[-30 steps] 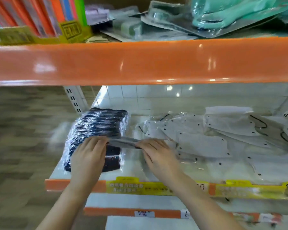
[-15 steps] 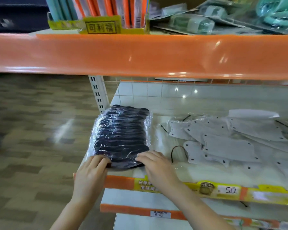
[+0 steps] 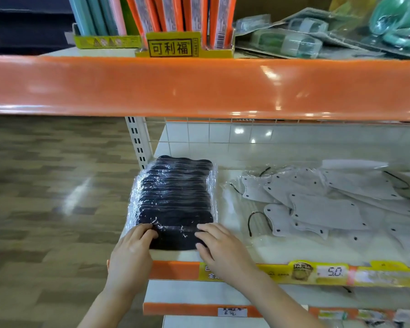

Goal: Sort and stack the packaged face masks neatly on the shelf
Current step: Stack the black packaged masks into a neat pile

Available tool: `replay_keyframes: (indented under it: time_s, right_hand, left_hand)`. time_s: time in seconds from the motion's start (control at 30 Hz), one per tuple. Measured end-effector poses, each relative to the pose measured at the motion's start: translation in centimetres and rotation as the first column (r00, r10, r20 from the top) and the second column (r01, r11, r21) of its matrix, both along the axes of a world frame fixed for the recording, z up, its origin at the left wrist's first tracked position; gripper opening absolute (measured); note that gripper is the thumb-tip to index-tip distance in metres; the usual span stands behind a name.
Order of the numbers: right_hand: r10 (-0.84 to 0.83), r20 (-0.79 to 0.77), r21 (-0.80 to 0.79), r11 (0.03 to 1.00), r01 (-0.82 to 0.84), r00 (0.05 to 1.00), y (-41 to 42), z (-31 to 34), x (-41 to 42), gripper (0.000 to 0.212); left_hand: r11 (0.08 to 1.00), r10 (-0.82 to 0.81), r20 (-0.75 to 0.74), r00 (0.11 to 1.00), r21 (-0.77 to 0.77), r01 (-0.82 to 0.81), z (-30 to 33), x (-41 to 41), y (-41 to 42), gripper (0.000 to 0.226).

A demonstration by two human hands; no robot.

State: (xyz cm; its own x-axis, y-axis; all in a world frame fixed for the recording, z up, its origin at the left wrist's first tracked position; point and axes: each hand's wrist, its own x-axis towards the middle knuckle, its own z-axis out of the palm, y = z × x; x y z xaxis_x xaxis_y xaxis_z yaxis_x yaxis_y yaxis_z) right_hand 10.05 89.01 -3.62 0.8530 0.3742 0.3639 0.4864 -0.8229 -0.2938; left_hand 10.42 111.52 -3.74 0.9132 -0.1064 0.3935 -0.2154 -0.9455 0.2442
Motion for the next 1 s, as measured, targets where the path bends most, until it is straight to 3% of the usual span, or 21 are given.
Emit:
replay_keyframes:
  time_s: [0.17, 0.37, 0.7, 0.83, 0.9, 1.0]
  right_hand:
    - [0.041, -0.062, 0.042, 0.998, -0.038, 0.997, -0.3, 0.3, 0.2, 0.041]
    - [-0.002, 0.006, 0.139, 0.99, 0.001, 1.0, -1.6, 1.3, 0.2, 0.034]
    - [-0.336, 0.119, 0.001, 0.941, 0.338, 0.934, -10.0, 1.5, 2.5, 0.03]
    - [-0.463, -0.053, -0.112, 0.883, 0.455, 0.885, -14.0, 2.3, 3.7, 0.036]
    - [-0.502, -0.195, -0.209, 0.861, 0.464, 0.843, -16.4, 2.6, 4.4, 0.05]
    - [-0.551, -0.246, -0.282, 0.828, 0.485, 0.797, -19.1, 2.4, 5.4, 0.066]
  left_hand:
    - [0.998, 0.004, -0.04, 0.999, 0.067, -0.001, 0.9, 0.4, -0.9, 0.042]
    - [0.995, -0.089, -0.034, 0.995, 0.033, 0.09, 1.8, 1.3, -5.1, 0.045]
    - [0.954, -0.301, -0.062, 0.952, -0.034, 0.299, 3.2, 2.6, -15.9, 0.036]
    - [0.944, -0.329, -0.135, 0.935, -0.057, 0.324, 3.1, 4.0, -19.7, 0.033]
    - [0.943, -0.333, -0.181, 0.925, -0.049, 0.329, 3.0, 4.5, -21.5, 0.038]
    - [0.946, -0.313, -0.242, 0.918, 0.004, 0.323, 2.8, 5.6, -23.9, 0.044]
